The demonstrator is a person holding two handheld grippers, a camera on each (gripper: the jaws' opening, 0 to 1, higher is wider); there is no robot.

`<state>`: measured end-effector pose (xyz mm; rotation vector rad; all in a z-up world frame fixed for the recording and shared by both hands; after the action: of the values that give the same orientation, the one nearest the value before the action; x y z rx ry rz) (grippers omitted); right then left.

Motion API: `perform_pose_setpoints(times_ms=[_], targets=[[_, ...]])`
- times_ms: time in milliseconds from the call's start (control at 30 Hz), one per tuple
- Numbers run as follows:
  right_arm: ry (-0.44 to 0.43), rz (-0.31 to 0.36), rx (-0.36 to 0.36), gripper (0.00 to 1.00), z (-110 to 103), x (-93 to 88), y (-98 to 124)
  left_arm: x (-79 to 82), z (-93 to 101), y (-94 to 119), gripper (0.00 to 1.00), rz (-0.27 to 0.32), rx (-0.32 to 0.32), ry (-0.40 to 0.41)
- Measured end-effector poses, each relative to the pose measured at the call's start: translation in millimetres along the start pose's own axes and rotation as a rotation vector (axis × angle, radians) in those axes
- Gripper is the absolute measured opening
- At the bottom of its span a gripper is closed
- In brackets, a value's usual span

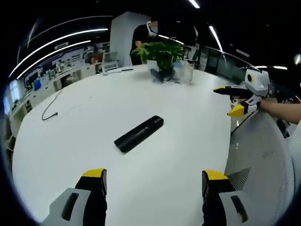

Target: Press the specified remote control buttons in sequence, fully releasing each button before pressing the next.

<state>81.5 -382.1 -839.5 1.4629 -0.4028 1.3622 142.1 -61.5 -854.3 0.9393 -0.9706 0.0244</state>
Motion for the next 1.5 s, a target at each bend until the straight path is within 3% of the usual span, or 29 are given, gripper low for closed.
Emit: perform_pose_setpoints(times_ms=[200, 400, 733, 933, 1233, 1500], targets=[[0.004, -0.008, -0.001, 0.86, -0.4, -0.1, -0.4, 13.8, -7.5, -21.3, 0.85, -0.055, -0.058, -0.021], [0.017, -0.018, 0.010, 0.84, -1.1, -1.1, -0.7, 24.0, -12.8, -42.5, 0.84, -0.123, -0.069, -0.099], [0.006, -0.048, 0.038, 0.76, -1.8, -5.2, -2.1, 26.9, -27.4, -62.3, 0.80, -0.240, -0.078, -0.205], [0.010, -0.073, 0.043, 0.75, -2.0, -8.7, -3.2, 29.5, -35.9, -71.1, 0.76, -0.266, -0.135, -0.174], [-0.001, -0.090, 0.045, 0.72, -0.6, -12.1, -3.8, 34.4, -45.1, -87.3, 0.69, -0.308, -0.148, -0.160], [-0.007, -0.093, 0.053, 0.69, -0.2, -12.9, -3.8, 41.8, -50.1, -97.2, 0.63, -0.319, -0.139, -0.205]])
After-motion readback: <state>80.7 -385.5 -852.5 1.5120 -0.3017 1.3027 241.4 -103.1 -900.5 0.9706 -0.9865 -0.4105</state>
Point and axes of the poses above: the point that each gripper's makers call its tool centre point, and the gripper's own axes: y roughly backward along the fingers, z roughly to its right, x roughly out of its top, the point moved 7 cm from there along y, roughly backward along the fingers, and after that the axes turned 10 degrees about y, right-handed, at the moved point
